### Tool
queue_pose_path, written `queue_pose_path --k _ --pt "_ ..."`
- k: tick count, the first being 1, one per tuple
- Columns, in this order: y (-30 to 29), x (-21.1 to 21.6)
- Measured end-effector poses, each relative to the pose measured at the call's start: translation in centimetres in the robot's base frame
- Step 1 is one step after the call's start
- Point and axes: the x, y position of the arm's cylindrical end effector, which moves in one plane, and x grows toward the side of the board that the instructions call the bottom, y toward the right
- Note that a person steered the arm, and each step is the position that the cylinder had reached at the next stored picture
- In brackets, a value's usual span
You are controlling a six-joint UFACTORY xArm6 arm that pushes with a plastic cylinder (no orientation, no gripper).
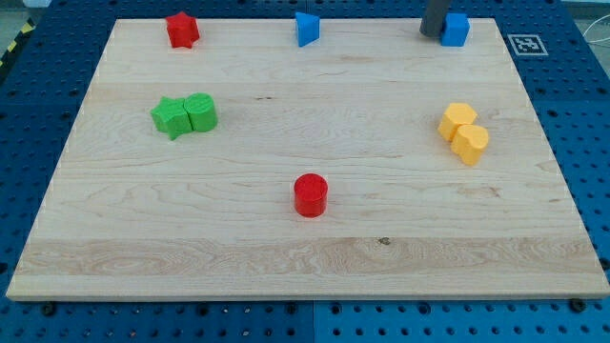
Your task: Move your arm separating green star and green circle
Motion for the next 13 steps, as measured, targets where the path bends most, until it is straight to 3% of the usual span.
queue_pose_path --k 2,4,6,10,13 --pt "0.5 0.0" --pt "-1.2 6.1" --pt "-1.9 6.5" --pt "-14.6 12.1" --pt "-25.3 12.5"
